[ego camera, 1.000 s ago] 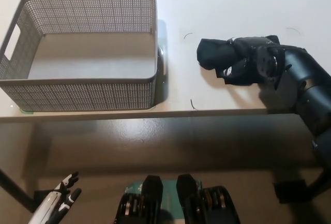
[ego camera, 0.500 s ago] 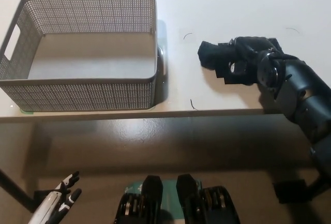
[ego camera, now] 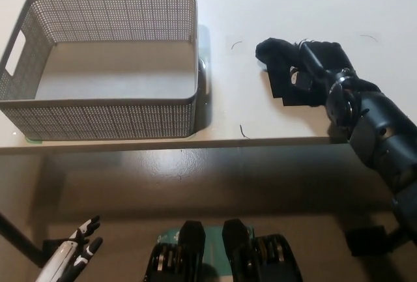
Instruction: Use the right hand to pick up the pencil case on the right hand side and put it into a grey container on the left side
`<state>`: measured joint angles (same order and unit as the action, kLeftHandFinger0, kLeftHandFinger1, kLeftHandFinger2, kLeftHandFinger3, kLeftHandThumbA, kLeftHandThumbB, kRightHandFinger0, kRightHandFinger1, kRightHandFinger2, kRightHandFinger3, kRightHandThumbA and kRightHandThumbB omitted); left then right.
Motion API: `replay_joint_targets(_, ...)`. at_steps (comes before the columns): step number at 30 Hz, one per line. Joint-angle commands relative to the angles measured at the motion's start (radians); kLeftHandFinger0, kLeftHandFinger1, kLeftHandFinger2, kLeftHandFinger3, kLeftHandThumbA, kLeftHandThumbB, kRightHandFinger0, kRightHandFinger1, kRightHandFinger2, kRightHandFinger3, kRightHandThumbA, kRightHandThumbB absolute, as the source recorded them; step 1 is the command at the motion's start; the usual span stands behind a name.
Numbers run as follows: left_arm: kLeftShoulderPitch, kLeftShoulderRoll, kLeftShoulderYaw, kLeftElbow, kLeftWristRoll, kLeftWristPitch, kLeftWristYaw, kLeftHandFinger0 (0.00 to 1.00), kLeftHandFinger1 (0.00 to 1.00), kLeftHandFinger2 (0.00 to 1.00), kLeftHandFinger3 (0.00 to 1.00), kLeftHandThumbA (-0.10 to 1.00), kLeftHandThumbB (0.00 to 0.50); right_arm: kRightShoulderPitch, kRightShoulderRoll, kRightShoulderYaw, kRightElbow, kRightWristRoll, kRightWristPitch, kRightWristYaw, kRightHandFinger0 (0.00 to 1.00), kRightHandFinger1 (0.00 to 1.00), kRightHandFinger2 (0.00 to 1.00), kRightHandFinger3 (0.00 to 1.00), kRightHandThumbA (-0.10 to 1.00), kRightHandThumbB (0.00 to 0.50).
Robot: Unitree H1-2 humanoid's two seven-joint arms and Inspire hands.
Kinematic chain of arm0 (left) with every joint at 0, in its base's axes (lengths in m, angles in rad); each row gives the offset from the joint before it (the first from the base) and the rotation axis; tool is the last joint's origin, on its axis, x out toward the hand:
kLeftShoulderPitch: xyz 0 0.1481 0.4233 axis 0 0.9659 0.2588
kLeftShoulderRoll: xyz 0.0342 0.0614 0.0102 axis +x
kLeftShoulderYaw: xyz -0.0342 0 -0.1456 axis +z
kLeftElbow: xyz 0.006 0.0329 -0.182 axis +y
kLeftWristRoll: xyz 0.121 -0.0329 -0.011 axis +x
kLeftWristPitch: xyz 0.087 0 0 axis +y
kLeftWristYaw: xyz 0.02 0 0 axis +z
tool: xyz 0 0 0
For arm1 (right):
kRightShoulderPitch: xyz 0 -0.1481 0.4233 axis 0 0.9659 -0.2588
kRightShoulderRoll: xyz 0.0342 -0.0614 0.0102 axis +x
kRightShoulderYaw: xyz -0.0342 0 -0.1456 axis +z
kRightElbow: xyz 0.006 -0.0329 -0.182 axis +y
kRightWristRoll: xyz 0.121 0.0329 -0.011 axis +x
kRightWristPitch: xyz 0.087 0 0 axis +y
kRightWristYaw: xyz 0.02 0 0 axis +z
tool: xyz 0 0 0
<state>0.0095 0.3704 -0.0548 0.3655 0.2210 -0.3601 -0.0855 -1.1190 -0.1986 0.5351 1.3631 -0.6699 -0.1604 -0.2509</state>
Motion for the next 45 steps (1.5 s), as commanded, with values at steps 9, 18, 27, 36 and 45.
replay_joint_targets(9,-0.019,0.023,0.011,-0.004,-0.021,-0.046,-0.005,1.0,1.0,1.0,1.0,1.0,0.337,-0.092,-0.027,-0.043,-0.063,0.029,-0.145,-0.139,0.0,0.35,0.73,0.72,-0.1,0.186)
replay_joint_targets(18,-0.01,0.022,0.01,0.011,-0.018,-0.05,0.0,1.0,1.0,1.0,1.0,1.0,0.319,-0.167,-0.023,-0.083,-0.202,0.044,-0.147,-0.092,0.0,0.35,0.74,0.81,-0.1,0.178)
replay_joint_targets(27,-0.003,0.021,0.007,0.029,-0.011,-0.062,0.006,1.0,1.0,1.0,1.0,1.0,0.291,-0.209,0.007,-0.1,-0.391,0.035,-0.095,-0.04,0.0,0.42,0.83,0.75,-0.1,0.191)
replay_joint_targets(36,0.023,0.019,0.004,0.021,-0.001,-0.051,0.009,1.0,1.0,1.0,1.0,1.0,0.311,-0.259,0.094,-0.103,-0.516,0.022,-0.013,0.002,0.0,0.47,0.86,0.98,-0.1,0.165)
replay_joint_targets(45,0.021,0.01,-0.004,0.02,0.02,-0.061,0.017,1.0,1.0,1.0,1.0,1.0,0.291,-0.316,0.277,-0.126,-0.427,0.058,0.008,-0.018,0.01,0.47,0.86,0.89,-0.1,0.214)
